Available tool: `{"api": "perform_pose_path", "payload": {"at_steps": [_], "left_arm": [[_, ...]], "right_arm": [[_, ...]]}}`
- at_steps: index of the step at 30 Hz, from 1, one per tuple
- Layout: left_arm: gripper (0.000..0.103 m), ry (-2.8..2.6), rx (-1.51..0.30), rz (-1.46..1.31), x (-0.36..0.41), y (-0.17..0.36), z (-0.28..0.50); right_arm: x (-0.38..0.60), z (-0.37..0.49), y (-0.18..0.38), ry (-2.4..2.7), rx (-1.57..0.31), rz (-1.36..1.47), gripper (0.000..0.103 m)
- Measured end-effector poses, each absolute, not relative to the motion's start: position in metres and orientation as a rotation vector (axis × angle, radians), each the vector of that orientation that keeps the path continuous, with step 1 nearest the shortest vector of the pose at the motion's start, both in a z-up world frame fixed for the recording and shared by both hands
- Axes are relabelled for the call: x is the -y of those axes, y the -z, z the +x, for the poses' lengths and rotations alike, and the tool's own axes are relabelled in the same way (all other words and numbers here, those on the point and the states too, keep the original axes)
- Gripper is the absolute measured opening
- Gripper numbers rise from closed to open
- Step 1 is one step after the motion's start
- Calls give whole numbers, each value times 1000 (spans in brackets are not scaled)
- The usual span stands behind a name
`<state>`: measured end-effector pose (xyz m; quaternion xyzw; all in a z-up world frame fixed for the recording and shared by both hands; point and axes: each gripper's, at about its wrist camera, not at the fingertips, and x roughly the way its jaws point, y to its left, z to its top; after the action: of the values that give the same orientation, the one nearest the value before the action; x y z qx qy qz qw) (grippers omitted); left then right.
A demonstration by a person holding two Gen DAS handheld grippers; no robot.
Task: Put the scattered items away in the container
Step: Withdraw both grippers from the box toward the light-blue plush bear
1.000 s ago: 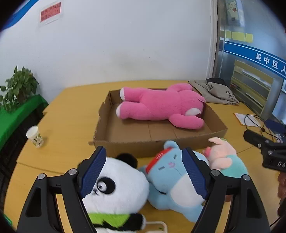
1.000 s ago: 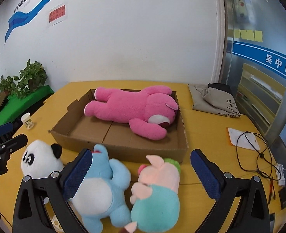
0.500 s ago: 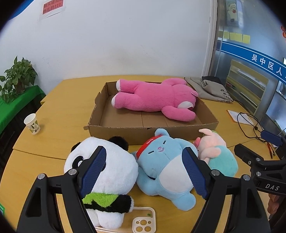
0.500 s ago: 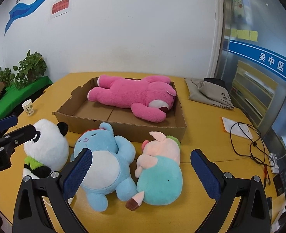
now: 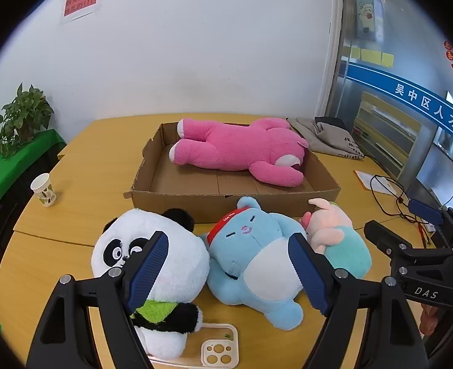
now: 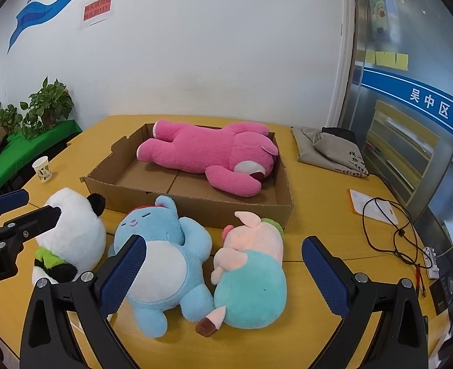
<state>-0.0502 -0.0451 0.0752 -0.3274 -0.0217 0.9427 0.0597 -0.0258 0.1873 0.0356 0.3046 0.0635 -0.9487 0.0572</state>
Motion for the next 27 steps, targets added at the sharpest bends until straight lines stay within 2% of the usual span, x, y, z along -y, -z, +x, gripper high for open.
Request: {"api": "perform_pose_path", "payload": {"at_steps": [27], "left_arm": [[80,-2824,94,-1030,39,-63,-54]], "right_arm": [[-183,-28,-29,2857,-251,927,103]]}}
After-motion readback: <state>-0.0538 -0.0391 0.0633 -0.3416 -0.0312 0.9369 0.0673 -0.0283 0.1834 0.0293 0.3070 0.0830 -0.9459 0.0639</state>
